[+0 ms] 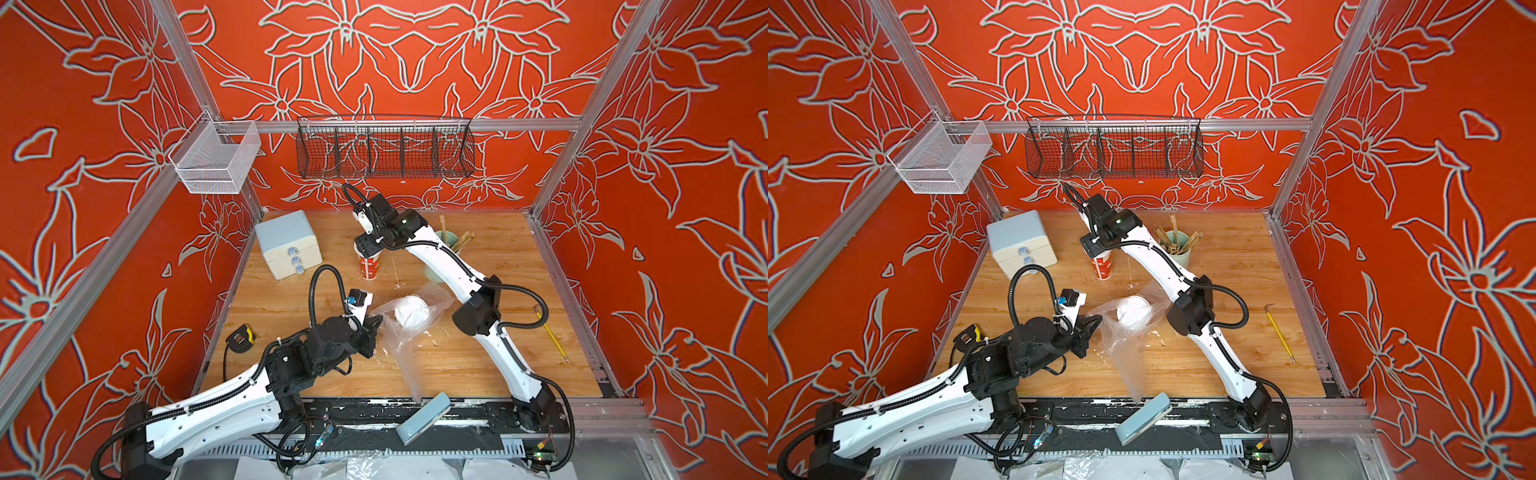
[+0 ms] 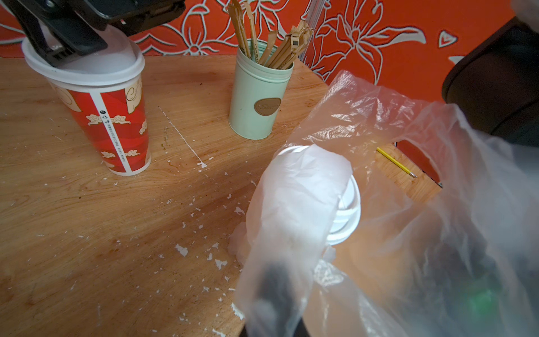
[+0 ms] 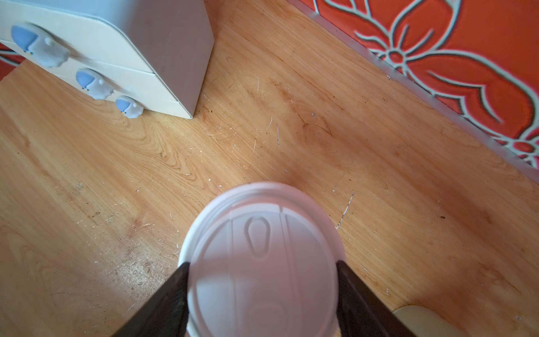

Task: Pack milk tea into plastic carrier bags
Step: Pick up the milk tea cup at the center of the board.

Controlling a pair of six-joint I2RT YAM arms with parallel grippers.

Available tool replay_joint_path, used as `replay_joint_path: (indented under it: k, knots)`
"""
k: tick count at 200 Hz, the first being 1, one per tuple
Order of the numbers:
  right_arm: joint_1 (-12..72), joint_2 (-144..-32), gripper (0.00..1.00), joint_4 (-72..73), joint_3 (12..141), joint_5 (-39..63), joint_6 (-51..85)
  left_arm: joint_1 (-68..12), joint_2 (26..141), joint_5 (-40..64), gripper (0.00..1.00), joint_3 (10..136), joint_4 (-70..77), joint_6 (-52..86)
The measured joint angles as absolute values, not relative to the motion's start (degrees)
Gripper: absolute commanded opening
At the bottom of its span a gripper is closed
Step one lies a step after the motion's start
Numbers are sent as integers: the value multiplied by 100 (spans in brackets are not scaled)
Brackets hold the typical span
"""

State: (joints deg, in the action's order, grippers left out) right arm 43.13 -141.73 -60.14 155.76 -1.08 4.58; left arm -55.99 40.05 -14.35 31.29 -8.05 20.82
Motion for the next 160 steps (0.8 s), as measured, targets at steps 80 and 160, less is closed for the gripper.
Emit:
replay_joint_path:
  k: [80,160]
  knots:
    - [4309,-14090,75,-6257,15552,-132,456,-5599,3959,-1437,0,3105,-808,2080]
    - [4270,-13712,73,-6606,15511,-117,460,-5599,3955,-1439,0,3105,-805,2045]
